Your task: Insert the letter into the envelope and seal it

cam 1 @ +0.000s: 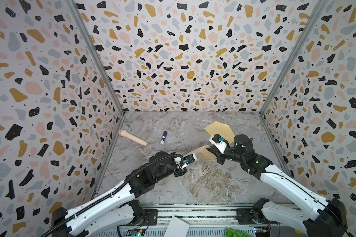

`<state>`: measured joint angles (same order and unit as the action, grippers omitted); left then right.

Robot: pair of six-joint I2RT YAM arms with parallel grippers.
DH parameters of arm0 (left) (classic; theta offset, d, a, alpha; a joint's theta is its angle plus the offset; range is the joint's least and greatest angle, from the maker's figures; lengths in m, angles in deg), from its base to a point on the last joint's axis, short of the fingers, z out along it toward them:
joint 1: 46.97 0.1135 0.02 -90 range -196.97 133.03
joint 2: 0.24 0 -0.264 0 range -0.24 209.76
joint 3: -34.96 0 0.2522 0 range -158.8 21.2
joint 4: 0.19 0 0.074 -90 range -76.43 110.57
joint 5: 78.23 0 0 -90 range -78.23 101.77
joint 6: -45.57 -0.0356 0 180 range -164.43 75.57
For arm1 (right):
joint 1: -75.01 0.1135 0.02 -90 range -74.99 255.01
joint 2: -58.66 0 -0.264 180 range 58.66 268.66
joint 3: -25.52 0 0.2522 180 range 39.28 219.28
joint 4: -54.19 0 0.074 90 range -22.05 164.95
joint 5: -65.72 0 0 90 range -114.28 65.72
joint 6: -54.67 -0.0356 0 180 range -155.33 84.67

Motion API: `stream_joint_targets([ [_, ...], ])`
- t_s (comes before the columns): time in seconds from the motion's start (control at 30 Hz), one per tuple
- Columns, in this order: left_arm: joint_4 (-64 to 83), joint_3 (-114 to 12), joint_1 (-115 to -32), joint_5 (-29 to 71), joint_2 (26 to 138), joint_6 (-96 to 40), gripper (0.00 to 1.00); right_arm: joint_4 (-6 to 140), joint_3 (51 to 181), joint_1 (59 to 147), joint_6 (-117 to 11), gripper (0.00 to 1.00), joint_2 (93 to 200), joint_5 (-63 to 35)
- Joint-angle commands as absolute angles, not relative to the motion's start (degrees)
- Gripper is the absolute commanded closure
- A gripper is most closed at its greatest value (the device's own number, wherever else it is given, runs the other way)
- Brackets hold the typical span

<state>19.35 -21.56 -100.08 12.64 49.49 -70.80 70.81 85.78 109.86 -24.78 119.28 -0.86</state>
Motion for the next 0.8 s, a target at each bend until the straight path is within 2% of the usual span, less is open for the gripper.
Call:
stream_joint_targets([
  [0.0, 16.5, -20.9, -100.3, 16.8, 48.6, -70.9, 0.84, 66.8, 85.8, 110.1, -27.3, 1.00, 116.4, -2.3],
  [0.17, 16.1, -20.7, -100.3, 22.5, 46.9, -71.0, 0.59, 67.1, 85.5, 109.0, -25.6, 1.00, 114.3, -7.2],
  [0.47, 11.9, -17.8, -100.2, 25.3, 41.9, -69.8, 0.30, 70.2, 85.3, 106.5, -19.7, 1.00, 111.3, -0.9],
  [0.6, 11.5, -17.2, -100.1, 24.5, 41.7, -69.8, 0.24, 71.6, 84.5, 107.1, -16.1, 1.00, 110.1, 5.4],
  [0.77, 12.9, -18.2, -100.1, 24.0, 43.6, -70.4, 0.24, 74.1, 84.2, 110.6, -10.8, 1.00, 109.8, 10.7],
])
